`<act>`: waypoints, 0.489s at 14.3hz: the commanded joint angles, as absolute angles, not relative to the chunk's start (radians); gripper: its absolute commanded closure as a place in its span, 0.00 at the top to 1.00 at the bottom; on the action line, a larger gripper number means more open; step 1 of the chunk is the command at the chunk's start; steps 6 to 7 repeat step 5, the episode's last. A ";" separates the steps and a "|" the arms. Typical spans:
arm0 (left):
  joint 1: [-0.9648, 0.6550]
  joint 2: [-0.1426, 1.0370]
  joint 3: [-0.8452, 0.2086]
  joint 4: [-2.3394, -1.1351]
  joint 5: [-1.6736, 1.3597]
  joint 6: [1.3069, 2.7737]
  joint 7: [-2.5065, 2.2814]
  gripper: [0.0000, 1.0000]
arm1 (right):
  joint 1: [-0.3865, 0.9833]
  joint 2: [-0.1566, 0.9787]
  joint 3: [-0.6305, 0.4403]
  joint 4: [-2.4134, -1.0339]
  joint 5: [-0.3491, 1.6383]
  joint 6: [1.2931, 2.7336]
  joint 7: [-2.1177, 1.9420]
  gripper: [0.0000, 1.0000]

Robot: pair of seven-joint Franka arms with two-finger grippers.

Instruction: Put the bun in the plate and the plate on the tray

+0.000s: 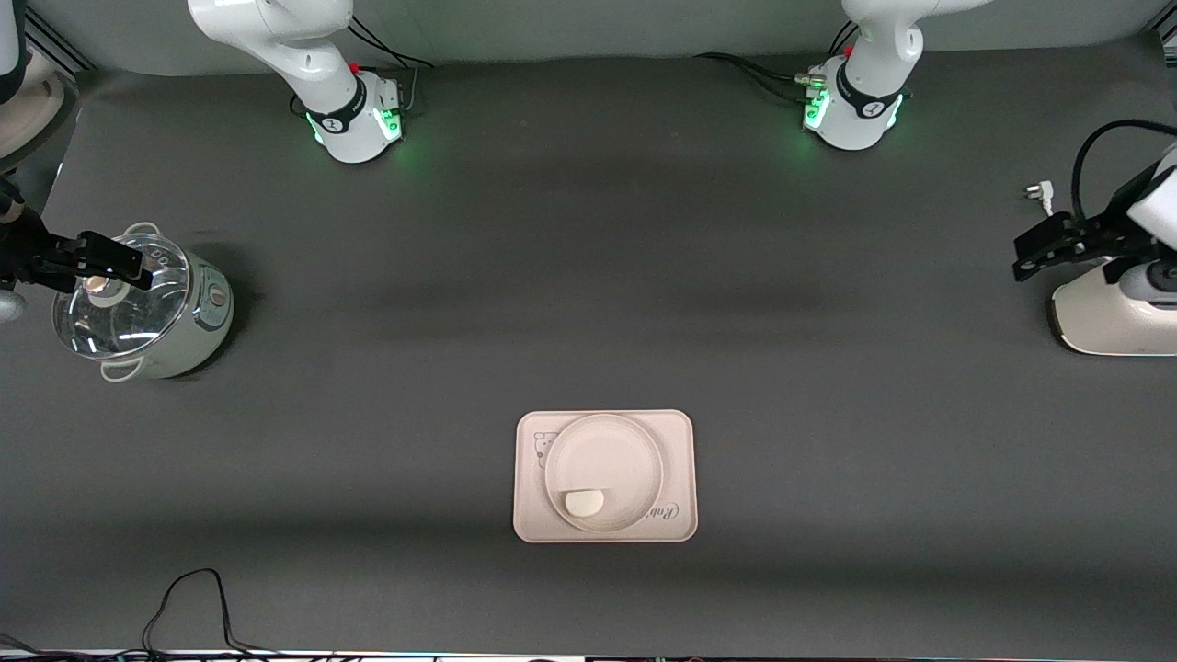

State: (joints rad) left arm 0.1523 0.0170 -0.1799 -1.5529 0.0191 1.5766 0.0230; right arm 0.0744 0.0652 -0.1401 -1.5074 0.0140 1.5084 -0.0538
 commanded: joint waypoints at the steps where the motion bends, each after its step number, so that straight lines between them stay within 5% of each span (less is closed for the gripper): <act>1: 0.153 0.014 -0.176 -1.539 0.043 1.552 0.021 1.00 | 0.081 0.049 -0.146 -1.528 -0.011 1.519 -0.055 1.00; 7: 0.153 0.014 -0.175 -1.539 0.044 1.549 0.021 1.00 | 0.081 0.049 -0.146 -1.528 -0.011 1.519 -0.054 1.00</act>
